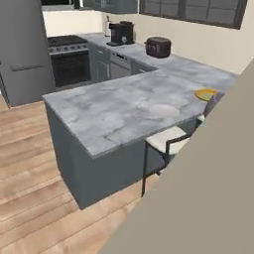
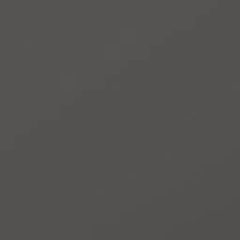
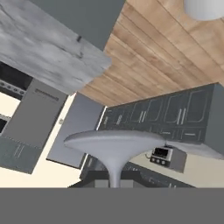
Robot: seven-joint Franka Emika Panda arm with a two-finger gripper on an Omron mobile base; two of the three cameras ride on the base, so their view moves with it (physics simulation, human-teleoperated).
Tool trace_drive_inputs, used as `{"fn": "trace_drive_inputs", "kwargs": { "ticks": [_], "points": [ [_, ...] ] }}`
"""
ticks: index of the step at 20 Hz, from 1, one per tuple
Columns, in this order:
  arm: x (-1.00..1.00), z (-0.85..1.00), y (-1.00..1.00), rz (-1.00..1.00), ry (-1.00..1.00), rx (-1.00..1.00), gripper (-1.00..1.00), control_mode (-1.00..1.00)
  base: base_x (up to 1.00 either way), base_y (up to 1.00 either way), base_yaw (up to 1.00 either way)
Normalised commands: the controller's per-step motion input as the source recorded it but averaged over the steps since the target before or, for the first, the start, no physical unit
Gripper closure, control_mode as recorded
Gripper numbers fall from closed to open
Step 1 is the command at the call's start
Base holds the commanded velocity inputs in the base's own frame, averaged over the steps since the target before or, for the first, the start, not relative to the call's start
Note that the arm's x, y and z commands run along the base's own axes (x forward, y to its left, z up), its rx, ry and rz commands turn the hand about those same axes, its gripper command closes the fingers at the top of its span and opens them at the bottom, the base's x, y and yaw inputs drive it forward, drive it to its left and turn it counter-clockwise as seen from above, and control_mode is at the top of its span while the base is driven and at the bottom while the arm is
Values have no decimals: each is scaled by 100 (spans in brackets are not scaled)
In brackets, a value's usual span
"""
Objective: Retrieve the wine glasses from the counter and place one next to each plate.
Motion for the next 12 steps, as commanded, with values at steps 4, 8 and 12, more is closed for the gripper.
{"fn": "trace_drive_inputs", "kwargs": {
  "ticks": [4,8,12],
  "points": [
    [0,0,0,0,0,0,100,100,0,-100,52],
    [0,0,0,0,0,0,100,100,-15,-100,46],
    [0,0,0,0,0,0,100,100,-52,-100,37]
  ]
}}
